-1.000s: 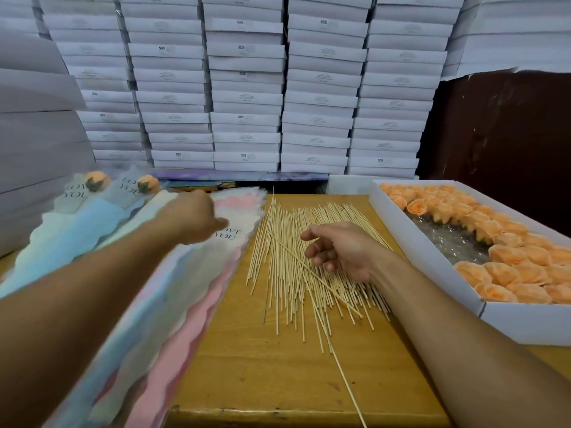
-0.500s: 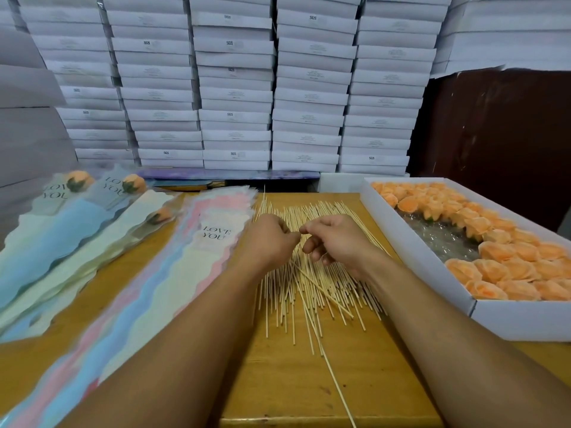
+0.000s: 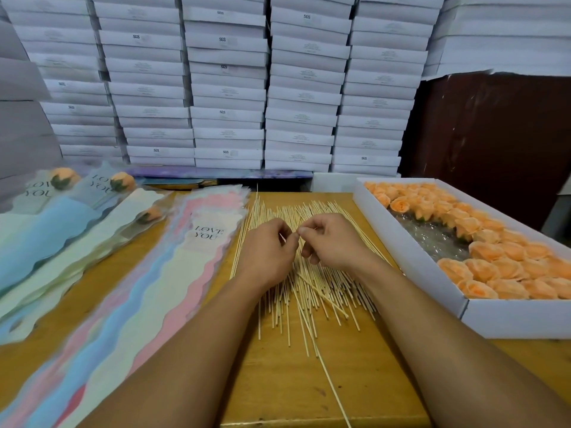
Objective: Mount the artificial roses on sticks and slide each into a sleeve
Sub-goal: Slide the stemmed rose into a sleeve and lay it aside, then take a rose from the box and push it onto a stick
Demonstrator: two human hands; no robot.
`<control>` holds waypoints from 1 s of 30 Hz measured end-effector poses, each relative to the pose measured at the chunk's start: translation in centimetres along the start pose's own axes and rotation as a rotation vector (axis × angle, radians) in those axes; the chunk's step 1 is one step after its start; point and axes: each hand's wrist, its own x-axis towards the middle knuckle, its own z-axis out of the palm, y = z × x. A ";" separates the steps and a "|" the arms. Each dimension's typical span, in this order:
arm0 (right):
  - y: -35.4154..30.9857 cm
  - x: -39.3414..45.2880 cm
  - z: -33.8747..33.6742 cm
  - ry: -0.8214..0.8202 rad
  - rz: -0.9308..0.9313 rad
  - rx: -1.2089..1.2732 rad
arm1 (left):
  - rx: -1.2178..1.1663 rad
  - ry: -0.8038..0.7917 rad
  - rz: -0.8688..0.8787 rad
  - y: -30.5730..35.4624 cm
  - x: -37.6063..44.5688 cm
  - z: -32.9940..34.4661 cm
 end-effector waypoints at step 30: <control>1.5 0.8 -17.4 -0.205 0.520 -0.830 | 0.015 0.001 0.015 -0.4 0.0 0.6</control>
